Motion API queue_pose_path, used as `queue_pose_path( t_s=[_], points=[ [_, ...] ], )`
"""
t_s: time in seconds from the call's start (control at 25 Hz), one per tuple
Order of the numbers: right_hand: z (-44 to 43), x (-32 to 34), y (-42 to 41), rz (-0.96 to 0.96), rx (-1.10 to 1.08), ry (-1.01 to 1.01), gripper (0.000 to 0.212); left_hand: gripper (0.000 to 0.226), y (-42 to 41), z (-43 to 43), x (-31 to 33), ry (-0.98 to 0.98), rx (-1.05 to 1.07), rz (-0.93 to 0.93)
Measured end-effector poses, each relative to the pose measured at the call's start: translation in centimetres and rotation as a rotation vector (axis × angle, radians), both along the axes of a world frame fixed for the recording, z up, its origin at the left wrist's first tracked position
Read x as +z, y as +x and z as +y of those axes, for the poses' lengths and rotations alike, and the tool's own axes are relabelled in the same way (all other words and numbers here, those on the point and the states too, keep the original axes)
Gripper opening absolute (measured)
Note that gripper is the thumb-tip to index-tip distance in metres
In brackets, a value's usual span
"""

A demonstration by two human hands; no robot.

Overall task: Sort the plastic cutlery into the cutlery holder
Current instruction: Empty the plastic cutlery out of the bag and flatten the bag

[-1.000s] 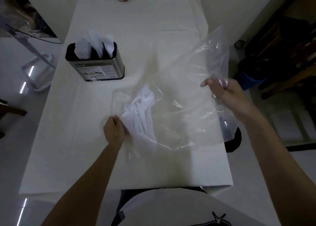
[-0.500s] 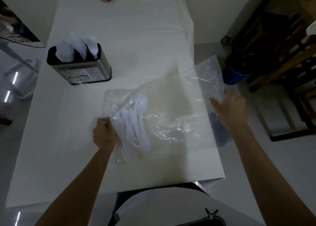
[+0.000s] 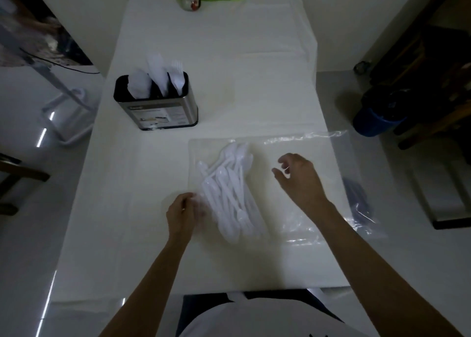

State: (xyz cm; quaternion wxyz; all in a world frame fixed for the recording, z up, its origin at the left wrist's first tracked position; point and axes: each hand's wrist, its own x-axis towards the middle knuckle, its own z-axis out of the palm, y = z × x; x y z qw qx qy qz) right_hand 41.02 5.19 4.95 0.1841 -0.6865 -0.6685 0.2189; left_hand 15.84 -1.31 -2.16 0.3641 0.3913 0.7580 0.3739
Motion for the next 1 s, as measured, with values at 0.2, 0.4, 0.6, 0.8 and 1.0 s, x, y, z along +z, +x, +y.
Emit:
queue_pose_path(
  t_s=[0.2, 0.4, 0.6, 0.8, 1.0],
  points=[
    [-2.5, -1.6, -10.2, -0.003, 0.145, -0.257, 0.024, 0.015, -3.4, 0.1, -0.1, -0.236, -0.138, -0.337],
    [-7.7, -3.2, -15.2, -0.132, -0.021, -0.423, 0.054, 0.012, -5.0, 3.2, 0.2, -0.366, -0.235, -0.49],
    [-9.0, -4.4, -18.6, -0.278, -0.139, -0.319, 0.073, 0.012, -5.4, 5.6, 0.0, -0.436, -0.392, -0.486],
    [-7.4, -2.9, -19.1, -0.291, -0.234, -0.244, 0.037, 0.012, -5.7, 5.8, -1.1, -0.373, -0.471, -0.424],
    [-7.0, -0.1, -16.9, -0.371, -0.376, -0.06, 0.026, 0.007, -5.5, 5.8, -0.9, -0.366, -0.435, -0.396]
  ],
)
